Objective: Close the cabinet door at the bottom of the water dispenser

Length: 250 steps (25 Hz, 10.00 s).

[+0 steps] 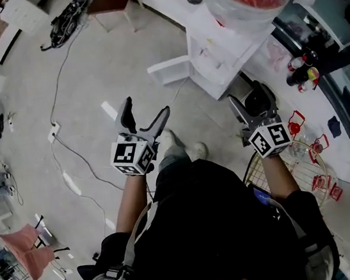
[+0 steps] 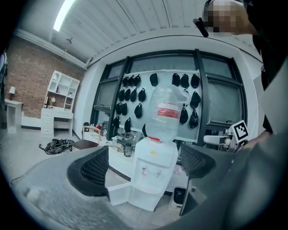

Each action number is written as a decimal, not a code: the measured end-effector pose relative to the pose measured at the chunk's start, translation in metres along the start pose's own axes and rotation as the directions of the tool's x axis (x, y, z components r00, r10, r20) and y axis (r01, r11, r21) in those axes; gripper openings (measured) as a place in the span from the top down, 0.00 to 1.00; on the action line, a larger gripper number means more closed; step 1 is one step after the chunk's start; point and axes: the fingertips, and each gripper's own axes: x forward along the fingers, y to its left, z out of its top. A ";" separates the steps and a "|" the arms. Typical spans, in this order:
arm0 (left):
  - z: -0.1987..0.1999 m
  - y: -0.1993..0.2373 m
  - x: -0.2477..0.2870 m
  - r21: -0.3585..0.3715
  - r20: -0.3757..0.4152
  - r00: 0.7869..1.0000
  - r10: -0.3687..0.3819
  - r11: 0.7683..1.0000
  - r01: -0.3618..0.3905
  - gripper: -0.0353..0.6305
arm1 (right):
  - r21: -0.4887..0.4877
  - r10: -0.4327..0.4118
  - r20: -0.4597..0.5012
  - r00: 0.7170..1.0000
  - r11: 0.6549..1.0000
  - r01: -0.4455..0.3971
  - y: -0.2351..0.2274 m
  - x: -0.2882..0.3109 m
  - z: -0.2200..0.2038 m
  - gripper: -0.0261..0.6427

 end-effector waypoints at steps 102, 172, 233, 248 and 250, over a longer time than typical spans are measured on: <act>-0.497 0.286 0.299 -0.121 -0.653 0.727 -0.212 0.977 0.176 0.21 | 0.170 -0.082 -0.502 0.861 0.967 0.191 -0.043 0.227 -0.426 0.53; -0.565 0.006 0.221 -0.205 -0.779 0.497 -0.382 0.905 0.373 0.21 | 0.218 -0.270 -0.435 0.859 0.894 0.391 -0.095 -0.026 -0.445 0.56; -0.570 -0.130 0.314 -0.236 -0.781 0.345 -0.521 0.757 0.609 0.22 | 0.274 -0.561 -0.412 0.719 0.676 0.684 -0.165 -0.103 -0.446 0.57; -0.581 -0.160 0.328 -0.236 -0.792 0.298 -0.533 0.718 0.655 0.22 | 0.275 -0.613 -0.424 0.667 0.615 0.739 -0.173 -0.129 -0.452 0.57; -0.581 -0.163 0.329 -0.239 -0.791 0.294 -0.537 0.713 0.660 0.21 | 0.276 -0.622 -0.426 0.658 0.603 0.749 -0.173 -0.133 -0.453 0.57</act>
